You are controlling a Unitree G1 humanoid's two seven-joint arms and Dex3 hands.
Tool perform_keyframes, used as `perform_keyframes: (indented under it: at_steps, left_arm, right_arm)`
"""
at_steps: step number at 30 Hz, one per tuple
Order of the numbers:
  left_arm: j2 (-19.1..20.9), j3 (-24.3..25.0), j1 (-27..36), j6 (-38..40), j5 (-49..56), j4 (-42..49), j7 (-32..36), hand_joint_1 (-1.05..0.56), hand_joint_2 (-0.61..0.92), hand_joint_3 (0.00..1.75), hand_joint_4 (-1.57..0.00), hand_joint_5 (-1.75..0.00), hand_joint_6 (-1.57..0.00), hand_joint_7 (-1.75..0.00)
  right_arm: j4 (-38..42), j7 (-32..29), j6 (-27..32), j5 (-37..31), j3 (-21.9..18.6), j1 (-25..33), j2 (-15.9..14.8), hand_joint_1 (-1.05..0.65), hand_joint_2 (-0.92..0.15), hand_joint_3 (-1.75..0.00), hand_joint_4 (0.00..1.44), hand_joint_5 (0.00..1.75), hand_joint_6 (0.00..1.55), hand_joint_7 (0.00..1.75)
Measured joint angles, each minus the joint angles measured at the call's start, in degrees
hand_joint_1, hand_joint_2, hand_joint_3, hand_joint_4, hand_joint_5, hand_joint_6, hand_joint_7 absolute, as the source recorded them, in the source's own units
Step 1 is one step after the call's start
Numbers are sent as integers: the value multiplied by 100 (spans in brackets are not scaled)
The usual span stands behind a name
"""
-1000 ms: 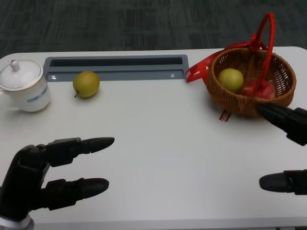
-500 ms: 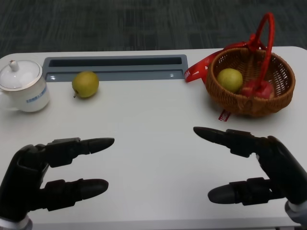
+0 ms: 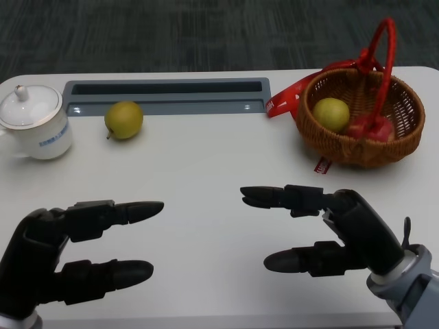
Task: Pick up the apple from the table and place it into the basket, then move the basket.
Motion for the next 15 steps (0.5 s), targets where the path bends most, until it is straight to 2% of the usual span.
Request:
perform_keyframes:
  at_steps: [9,15]
  left_arm:
    - [-2,-2,-33,-10,-113,19,-88,-52,78,0,-99,-1,-91,0]
    - [-3,3,-124,-34,-114,104,-117,-52,78,0,-100,-2,-92,0]
  right_arm:
    - [117,12,-36,-162,-170,-127,53,-41,-82,0,79,1,74,1]
    - [327,5,-272,-225,-233,-177,75,-41,-82,0,81,1,75,1]
